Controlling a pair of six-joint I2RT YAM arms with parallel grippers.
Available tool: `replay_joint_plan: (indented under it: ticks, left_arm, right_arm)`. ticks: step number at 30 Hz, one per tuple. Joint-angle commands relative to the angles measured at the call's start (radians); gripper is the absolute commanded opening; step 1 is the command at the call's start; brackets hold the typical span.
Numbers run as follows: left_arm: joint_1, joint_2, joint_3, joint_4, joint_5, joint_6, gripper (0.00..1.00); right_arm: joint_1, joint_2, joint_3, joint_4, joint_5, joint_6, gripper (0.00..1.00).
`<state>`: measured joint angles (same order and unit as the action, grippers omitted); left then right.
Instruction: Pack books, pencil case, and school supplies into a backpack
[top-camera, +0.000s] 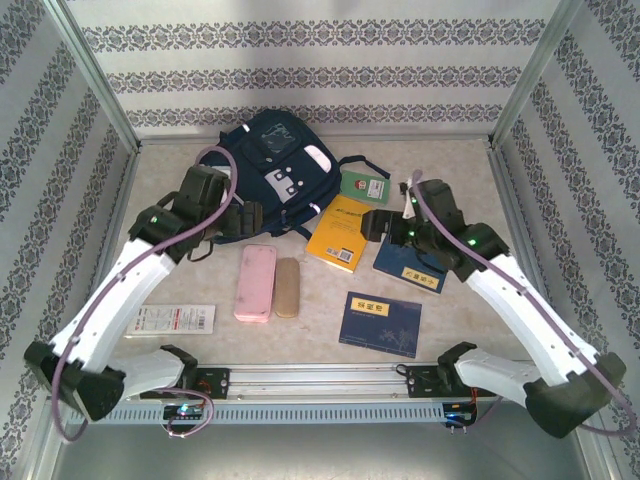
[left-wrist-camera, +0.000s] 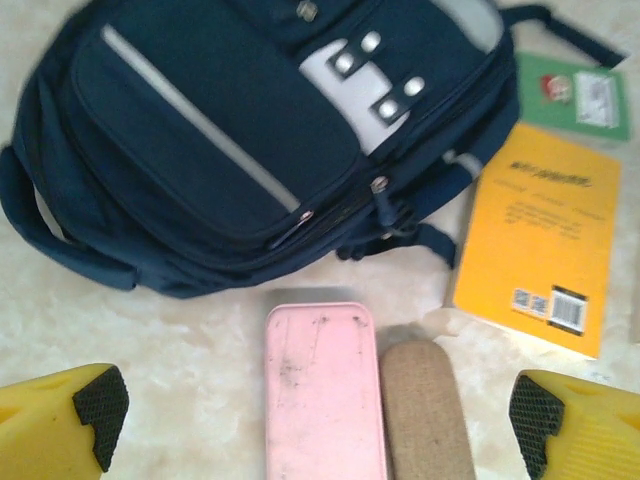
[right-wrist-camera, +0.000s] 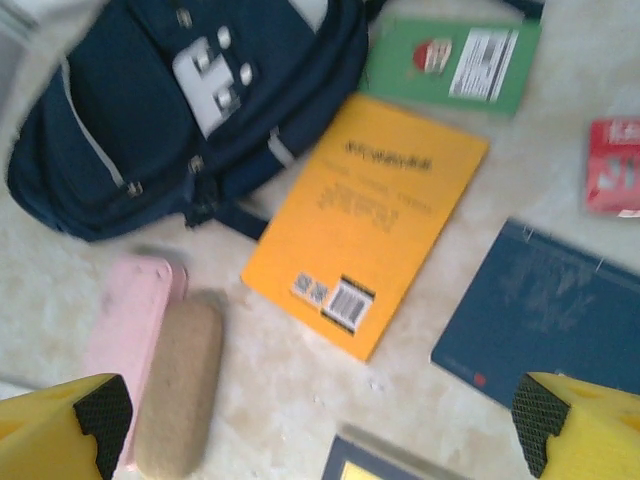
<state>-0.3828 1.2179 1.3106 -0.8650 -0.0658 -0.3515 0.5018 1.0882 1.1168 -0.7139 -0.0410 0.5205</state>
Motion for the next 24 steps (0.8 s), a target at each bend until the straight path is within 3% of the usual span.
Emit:
replay_joint_plan:
  ticks: [1,4,11,16,24]
  left_arm:
    - [0.111,0.042,-0.012,0.008,0.196,-0.068,0.99]
    - [0.137,0.098,-0.023,0.052,0.183,-0.121,0.99]
    - [0.366,0.226,-0.096,0.222,0.301,-0.277,0.98]
    - [0.423,0.425,0.022,0.226,0.260,-0.302,0.94]
    - [0.461,0.639,0.178,0.179,0.206,-0.277,0.79]
  right_arm:
    - [0.017,-0.017,-0.037,0.037,-0.036,-0.013,0.96]
    - [0.020,0.057,-0.031,0.079,-0.115,-0.016,0.95]
    - [0.023,0.194,-0.046,0.147,-0.205,0.031,0.93]
    - [0.029,0.260,-0.087,0.245,-0.240,0.100,0.92]
    - [0.016,0.294,-0.165,0.396,-0.245,0.208,0.90]
